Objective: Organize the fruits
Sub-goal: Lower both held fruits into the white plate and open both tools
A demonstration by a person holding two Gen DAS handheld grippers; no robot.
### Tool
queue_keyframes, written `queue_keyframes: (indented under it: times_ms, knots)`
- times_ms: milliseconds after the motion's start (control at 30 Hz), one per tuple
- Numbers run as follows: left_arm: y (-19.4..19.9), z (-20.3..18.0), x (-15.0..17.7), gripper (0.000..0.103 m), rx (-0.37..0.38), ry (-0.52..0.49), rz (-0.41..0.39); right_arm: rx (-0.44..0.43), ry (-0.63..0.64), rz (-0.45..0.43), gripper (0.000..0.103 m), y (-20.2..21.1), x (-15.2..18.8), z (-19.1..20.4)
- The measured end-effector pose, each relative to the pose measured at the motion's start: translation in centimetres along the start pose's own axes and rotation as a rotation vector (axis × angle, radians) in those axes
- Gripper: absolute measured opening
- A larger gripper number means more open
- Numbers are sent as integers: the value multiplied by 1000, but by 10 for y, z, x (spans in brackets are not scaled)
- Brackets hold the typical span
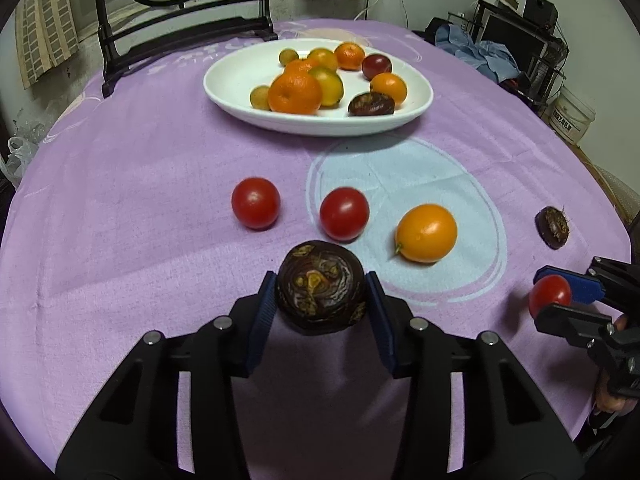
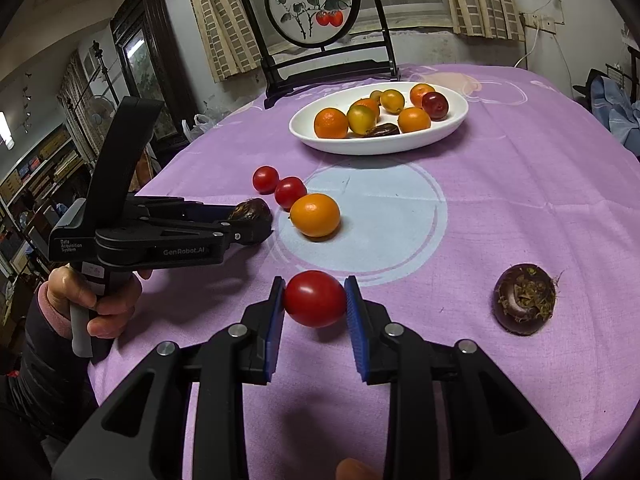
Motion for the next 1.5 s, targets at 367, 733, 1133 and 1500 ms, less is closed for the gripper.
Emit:
queue_keyframes:
  times_ms: [367, 733, 1133, 1500]
  knots:
    - [31, 3, -84, 45, -29, 138, -186, -152, -58, -69, 30, 14, -40, -24]
    - [-16, 22, -156, 45, -150, 209, -141, -43, -87, -202, 30, -15, -156, -67]
    - [-19, 30, -161, 59, -141, 241, -140, 37, -94, -89, 30, -70, -181, -86]
    - [38, 64, -118, 101, -156, 388, -256, 20, -114, -142, 55, -43, -163, -84]
Point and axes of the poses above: each gripper's, at about its wrist camera, not at the fingertips, and y roughly against the way its jaws point, z to its left, x to its underside, the point moved 2 cm from there along -y, roughly the way its jaws point, and after that the axes turned 11 degrees about z, right-handed, at the moved point
